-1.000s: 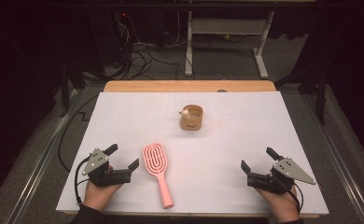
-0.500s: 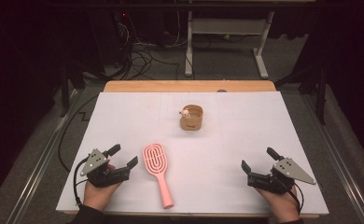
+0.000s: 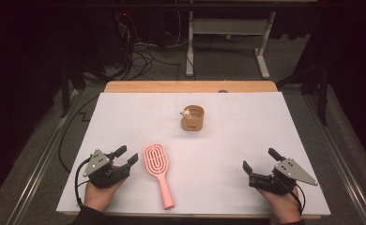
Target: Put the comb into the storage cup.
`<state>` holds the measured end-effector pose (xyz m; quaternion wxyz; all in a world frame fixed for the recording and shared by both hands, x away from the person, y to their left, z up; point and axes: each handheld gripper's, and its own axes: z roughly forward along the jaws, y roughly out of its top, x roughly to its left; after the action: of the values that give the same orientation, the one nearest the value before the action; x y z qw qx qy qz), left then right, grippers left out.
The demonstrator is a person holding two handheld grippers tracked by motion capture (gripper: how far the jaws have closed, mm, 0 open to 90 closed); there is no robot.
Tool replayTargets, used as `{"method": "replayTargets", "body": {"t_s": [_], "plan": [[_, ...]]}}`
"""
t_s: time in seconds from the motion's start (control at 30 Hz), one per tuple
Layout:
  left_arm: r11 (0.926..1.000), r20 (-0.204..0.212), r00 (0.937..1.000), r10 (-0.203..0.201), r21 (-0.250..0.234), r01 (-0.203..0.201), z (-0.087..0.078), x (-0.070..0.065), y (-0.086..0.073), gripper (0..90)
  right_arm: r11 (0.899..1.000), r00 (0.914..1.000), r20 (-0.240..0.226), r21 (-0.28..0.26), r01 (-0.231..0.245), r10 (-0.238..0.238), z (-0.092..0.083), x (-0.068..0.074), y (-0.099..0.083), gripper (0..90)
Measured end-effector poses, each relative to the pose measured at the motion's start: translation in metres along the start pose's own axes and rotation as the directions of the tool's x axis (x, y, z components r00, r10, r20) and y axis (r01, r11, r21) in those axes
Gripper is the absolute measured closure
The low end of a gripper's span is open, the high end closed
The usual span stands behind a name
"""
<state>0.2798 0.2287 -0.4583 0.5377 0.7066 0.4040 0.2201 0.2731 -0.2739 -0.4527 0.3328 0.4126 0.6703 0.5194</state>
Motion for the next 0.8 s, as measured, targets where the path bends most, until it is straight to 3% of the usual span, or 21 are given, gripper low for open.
{"method": "replayTargets", "body": {"t_s": [0.03,0.1,0.2,0.37,0.63,0.67,0.8], "plan": [[1.0,0.007,1.0,-0.001,0.001,0.001,0.0,0.0,0.0,42.7,1.0,1.0,0.0,-0.001,0.002,-0.002,0.0,0.0,0.0,0.3],[0.9999,0.018,0.9998,0.01,0.003,-0.01,-0.001,0.0,0.001,56.0,1.0,1.0,0.0,-0.001,0.002,-0.002,0.0,0.0,0.0,0.3],[0.9993,0.024,0.999,0.037,0.009,-0.037,-0.003,-0.003,0.002,57.3,1.0,1.0,0.001,-0.001,0.001,-0.001,0.0,0.0,0.0,0.3],[0.9977,0.025,0.9974,0.067,0.003,-0.067,-0.004,-0.007,0.003,69.0,1.0,1.0,0.001,-0.001,0.003,-0.003,0.0,0.0,0.0,0.4],[0.9982,0.038,0.9975,0.06,-0.011,-0.06,-0.005,-0.009,0.004,80.1,1.0,1.0,0.001,-0.001,0.001,-0.001,0.0,0.0,0.0,0.3],[0.9976,0.027,0.9973,0.069,-0.014,-0.068,-0.005,-0.011,0.004,86.2,1.0,1.0,0.001,-0.002,0.001,-0.001,0.0,0.0,0.0,0.3],[0.9961,0.033,0.9956,0.088,-0.011,-0.088,-0.004,-0.015,0.006,88.6,1.0,1.0,0.002,-0.001,-0.001,0.001,0.0,0.0,0.0,0.3]]}}
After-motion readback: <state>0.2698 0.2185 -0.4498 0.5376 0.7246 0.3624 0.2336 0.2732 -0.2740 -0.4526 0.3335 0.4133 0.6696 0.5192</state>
